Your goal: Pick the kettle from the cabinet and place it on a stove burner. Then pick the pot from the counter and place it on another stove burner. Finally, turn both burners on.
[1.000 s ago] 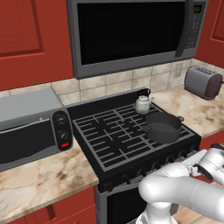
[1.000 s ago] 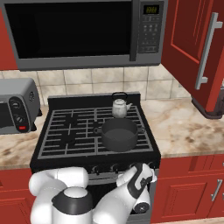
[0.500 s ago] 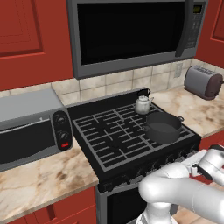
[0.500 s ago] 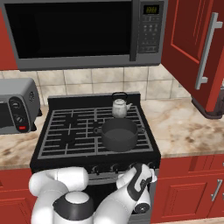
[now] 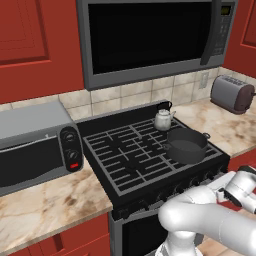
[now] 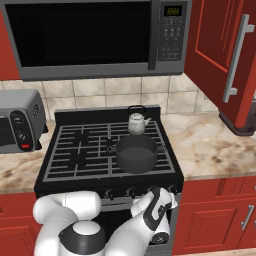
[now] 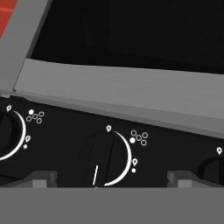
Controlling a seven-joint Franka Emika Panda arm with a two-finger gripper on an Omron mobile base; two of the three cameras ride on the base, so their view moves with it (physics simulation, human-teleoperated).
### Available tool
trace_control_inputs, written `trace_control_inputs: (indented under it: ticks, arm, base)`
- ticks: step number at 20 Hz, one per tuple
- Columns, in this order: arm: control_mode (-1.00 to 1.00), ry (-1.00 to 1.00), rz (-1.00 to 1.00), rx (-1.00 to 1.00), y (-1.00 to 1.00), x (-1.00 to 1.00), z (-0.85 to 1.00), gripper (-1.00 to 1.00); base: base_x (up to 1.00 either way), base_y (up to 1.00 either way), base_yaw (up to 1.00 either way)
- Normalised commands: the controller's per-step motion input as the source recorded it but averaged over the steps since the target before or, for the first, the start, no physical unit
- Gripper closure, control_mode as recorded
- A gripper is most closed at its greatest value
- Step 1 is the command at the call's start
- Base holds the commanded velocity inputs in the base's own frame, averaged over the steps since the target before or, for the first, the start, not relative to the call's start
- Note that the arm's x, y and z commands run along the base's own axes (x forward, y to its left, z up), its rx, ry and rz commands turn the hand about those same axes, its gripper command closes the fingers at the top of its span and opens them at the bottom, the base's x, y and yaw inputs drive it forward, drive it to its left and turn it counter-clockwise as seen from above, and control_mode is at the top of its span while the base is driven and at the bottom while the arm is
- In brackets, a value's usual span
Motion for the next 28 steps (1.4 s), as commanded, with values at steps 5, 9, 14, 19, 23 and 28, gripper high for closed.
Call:
trace_control_inputs:
  ticks: [5,9,14,19,23,28]
  arm:
    - [-1.00,0.00,0.00,0.00,0.18,0.03,0.00,-1.00]
    - [-1.00,0.00,0.00,0.00,0.06,0.09,0.00,-1.00]
    - [-1.00,0.00,0.00,0.00,-0.07,0.03,0.00,-1.00]
    - [-1.00,0.00,0.00,0.00,-0.15,0.00,0.00,-1.00]
    - [-1.00,0.00,0.01,0.00,-0.13,0.00,0.00,-1.00]
    - [-1.00,-0.01,0.02,0.00,-0.01,0.02,0.00,-1.00]
  base:
    - [0.00,0.00,0.00]
    - [0.00,0.00,0.00]
    - [0.00,0.00,0.00]
    - [0.00,0.00,0.00]
    - [0.00,0.00,0.00]
    - [0.00,0.00,0.00]
